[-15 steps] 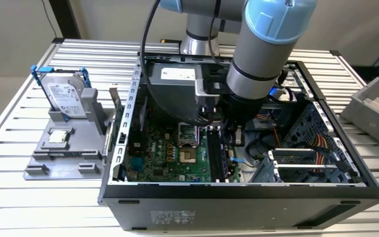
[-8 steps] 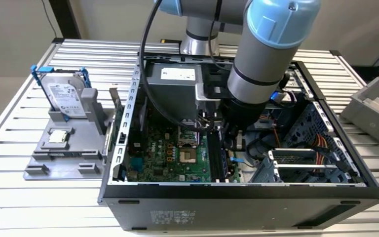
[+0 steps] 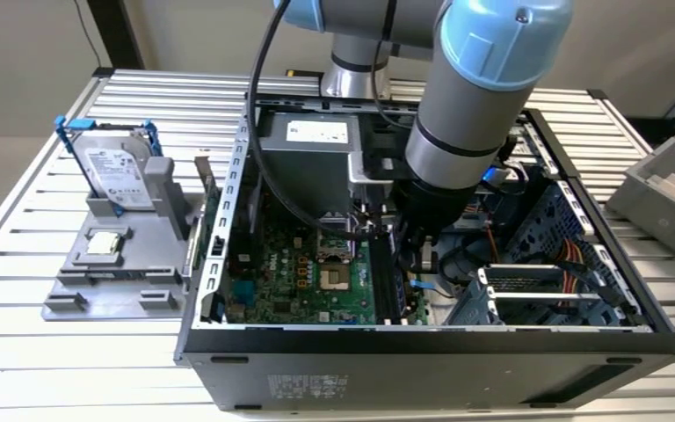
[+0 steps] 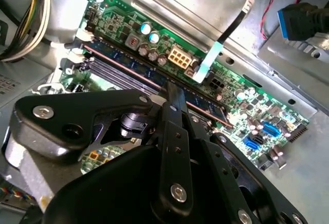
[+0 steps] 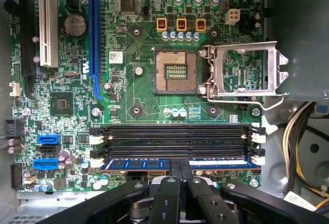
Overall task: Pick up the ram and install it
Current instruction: 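Press down the ram until it locks into place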
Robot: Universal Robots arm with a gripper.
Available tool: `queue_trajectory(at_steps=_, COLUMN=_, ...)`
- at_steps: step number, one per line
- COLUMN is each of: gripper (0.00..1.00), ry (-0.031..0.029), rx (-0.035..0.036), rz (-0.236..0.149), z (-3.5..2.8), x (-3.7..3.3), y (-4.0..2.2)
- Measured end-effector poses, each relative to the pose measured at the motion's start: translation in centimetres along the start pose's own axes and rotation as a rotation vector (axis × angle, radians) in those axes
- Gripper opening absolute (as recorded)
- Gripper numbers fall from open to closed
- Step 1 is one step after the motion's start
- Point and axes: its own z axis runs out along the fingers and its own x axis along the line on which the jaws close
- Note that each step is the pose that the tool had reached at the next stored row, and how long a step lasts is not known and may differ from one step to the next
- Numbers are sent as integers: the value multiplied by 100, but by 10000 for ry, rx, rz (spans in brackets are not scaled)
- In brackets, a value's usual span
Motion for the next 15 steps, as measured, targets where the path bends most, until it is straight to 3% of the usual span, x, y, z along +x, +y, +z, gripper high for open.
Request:
queue_trajectory(at_steps=7, gripper=0, ry=27, rx=-4, rz=0, z=105, x=5, y=-2)
queue_trajectory(at_steps=8, gripper=0, ry=28, rx=-3, rz=2, z=78, x=0, y=-2)
queue_trajectory(at_steps=9, gripper=0, ry=-17, rx=5, rz=1, z=48, x=-3, y=-1)
queue_trajectory(at_steps=15, gripper=0, ry=4, rx=0, rz=0, z=-228, x=-9, y=4)
